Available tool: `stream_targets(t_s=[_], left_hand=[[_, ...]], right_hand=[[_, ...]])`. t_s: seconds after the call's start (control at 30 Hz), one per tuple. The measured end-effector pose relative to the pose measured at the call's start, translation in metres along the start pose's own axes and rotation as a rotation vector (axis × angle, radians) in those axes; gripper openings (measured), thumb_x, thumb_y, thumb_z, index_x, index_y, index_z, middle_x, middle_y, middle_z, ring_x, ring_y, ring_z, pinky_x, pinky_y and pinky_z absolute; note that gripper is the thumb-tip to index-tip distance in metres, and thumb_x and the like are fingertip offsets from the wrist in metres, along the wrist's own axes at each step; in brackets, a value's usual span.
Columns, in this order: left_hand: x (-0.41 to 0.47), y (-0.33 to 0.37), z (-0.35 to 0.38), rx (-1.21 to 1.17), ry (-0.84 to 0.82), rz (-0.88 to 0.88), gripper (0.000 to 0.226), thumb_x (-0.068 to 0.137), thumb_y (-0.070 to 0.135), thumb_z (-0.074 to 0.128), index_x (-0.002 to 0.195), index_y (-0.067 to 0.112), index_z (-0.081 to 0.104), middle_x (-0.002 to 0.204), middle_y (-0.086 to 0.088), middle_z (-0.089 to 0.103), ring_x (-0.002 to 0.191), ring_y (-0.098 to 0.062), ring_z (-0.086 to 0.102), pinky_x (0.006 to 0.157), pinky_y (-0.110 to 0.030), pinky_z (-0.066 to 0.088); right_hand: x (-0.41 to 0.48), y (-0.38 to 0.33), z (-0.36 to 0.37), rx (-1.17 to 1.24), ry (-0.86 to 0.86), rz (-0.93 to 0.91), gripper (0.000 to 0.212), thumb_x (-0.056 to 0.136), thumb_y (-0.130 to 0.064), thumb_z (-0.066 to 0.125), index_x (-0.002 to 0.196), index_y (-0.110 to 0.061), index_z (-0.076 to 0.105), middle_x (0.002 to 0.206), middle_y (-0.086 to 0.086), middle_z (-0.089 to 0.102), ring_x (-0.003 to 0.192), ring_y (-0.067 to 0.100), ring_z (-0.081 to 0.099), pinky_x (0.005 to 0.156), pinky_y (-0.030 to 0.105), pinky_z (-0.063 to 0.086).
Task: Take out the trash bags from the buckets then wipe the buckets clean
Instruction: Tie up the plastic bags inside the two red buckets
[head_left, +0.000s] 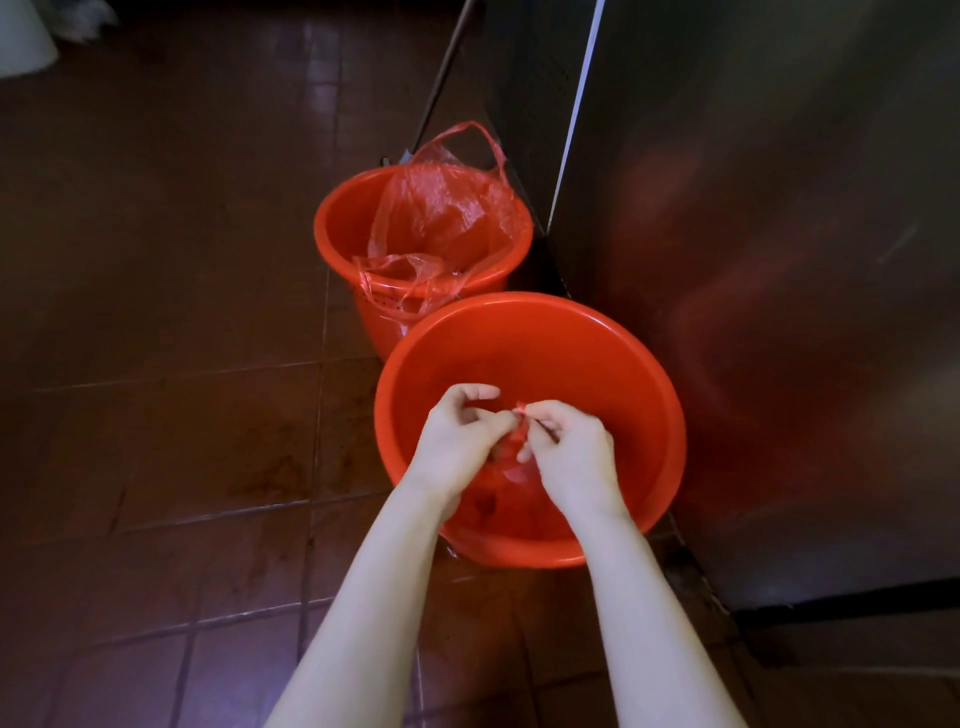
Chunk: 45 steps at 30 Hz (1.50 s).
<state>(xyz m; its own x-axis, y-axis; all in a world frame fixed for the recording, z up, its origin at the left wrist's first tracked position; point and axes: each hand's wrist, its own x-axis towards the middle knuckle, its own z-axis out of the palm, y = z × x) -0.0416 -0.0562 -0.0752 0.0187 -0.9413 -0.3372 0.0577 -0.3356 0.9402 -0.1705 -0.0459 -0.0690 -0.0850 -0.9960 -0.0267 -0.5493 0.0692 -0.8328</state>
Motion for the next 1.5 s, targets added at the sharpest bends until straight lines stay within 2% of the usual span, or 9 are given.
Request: stream_targets(t_s=[0.1, 0.17, 0.27, 0.47, 0.67, 0.87, 1.03, 1.27, 1.5], left_hand=[[0.0, -0.002, -0.004, 0.033, -0.095, -0.045, 0.016, 0.091, 0.006, 0.066, 0.107, 0.002, 0.069, 0.077, -0.01, 0.066, 0.063, -0.012, 0.059, 0.06, -0.022, 0.051], [0.0, -0.005, -0.008, 0.002, -0.104, -0.058, 0.015, 0.092, 0.007, 0.065, 0.103, 0.001, 0.072, 0.08, -0.012, 0.067, 0.065, -0.013, 0.058, 0.065, -0.023, 0.051], [0.001, -0.007, -0.009, -0.077, -0.064, -0.056, 0.016, 0.091, 0.004, 0.064, 0.104, -0.002, 0.071, 0.077, -0.008, 0.068, 0.062, -0.01, 0.056, 0.069, -0.026, 0.051], [0.003, -0.009, -0.008, -0.162, -0.05, -0.142, 0.013, 0.096, -0.001, 0.055, 0.098, -0.003, 0.068, 0.071, -0.011, 0.064, 0.056, -0.011, 0.058, 0.059, -0.022, 0.052], [0.007, -0.017, -0.008, 0.198, 0.084, -0.147, 0.024, 0.102, 0.01, 0.048, 0.093, 0.01, 0.071, 0.064, -0.001, 0.065, 0.056, -0.01, 0.06, 0.051, -0.02, 0.046], [0.003, -0.019, 0.001, 0.179, 0.165, -0.045, 0.026, 0.1, 0.012, 0.051, 0.085, 0.017, 0.072, 0.06, 0.009, 0.065, 0.048, 0.002, 0.058, 0.05, -0.014, 0.047], [0.001, -0.015, 0.004, 0.082, 0.22, -0.002, 0.016, 0.096, 0.011, 0.059, 0.087, 0.013, 0.072, 0.07, 0.004, 0.066, 0.044, 0.005, 0.054, 0.048, -0.011, 0.046], [-0.006, -0.016, 0.003, 0.13, 0.178, 0.034, 0.012, 0.096, 0.011, 0.061, 0.091, 0.013, 0.072, 0.079, 0.0, 0.069, 0.054, 0.006, 0.059, 0.051, -0.008, 0.047], [-0.007, -0.016, 0.001, 0.152, 0.188, 0.042, 0.012, 0.097, 0.012, 0.059, 0.104, 0.016, 0.067, 0.083, 0.001, 0.067, 0.055, 0.006, 0.061, 0.051, -0.009, 0.045]], right_hand=[[-0.001, 0.006, 0.002, -0.1, -0.104, -0.041, 0.028, 0.094, -0.003, 0.05, 0.106, -0.018, 0.071, 0.092, 0.002, 0.069, 0.072, 0.001, 0.066, 0.065, 0.002, 0.044], [-0.001, 0.01, 0.004, -0.085, -0.171, -0.056, 0.031, 0.095, -0.006, 0.051, 0.114, -0.022, 0.069, 0.106, -0.001, 0.063, 0.093, 0.012, 0.065, 0.082, 0.017, 0.049], [0.001, 0.015, 0.006, -0.051, -0.285, -0.066, 0.03, 0.096, -0.021, 0.055, 0.124, -0.03, 0.061, 0.113, -0.006, 0.058, 0.107, 0.011, 0.057, 0.085, 0.021, 0.044], [0.002, 0.02, 0.008, -0.029, -0.157, -0.115, 0.013, 0.092, -0.031, 0.062, 0.094, -0.025, 0.074, 0.081, -0.012, 0.073, 0.082, 0.0, 0.068, 0.079, 0.031, 0.056], [0.003, 0.02, 0.009, 0.14, -0.02, -0.087, 0.01, 0.083, -0.018, 0.074, 0.082, -0.022, 0.064, 0.068, -0.008, 0.071, 0.058, 0.001, 0.069, 0.058, 0.017, 0.055], [0.002, 0.027, 0.009, 0.057, -0.029, -0.089, 0.018, 0.088, -0.013, 0.065, 0.103, -0.023, 0.069, 0.095, -0.013, 0.069, 0.087, -0.004, 0.064, 0.076, 0.009, 0.049], [0.004, 0.049, 0.003, -0.291, -0.149, -0.052, 0.051, 0.084, -0.009, 0.064, 0.132, -0.026, 0.056, 0.136, -0.007, 0.05, 0.127, 0.014, 0.045, 0.104, 0.026, 0.037], [0.016, 0.05, 0.018, -0.297, -0.052, -0.007, 0.033, 0.088, -0.011, 0.066, 0.118, -0.025, 0.068, 0.114, 0.001, 0.051, 0.098, 0.024, 0.062, 0.092, 0.034, 0.05], [0.018, 0.056, 0.028, -0.363, -0.119, 0.045, 0.02, 0.09, -0.014, 0.064, 0.109, -0.015, 0.072, 0.124, 0.002, 0.053, 0.105, 0.023, 0.06, 0.089, 0.024, 0.044]])
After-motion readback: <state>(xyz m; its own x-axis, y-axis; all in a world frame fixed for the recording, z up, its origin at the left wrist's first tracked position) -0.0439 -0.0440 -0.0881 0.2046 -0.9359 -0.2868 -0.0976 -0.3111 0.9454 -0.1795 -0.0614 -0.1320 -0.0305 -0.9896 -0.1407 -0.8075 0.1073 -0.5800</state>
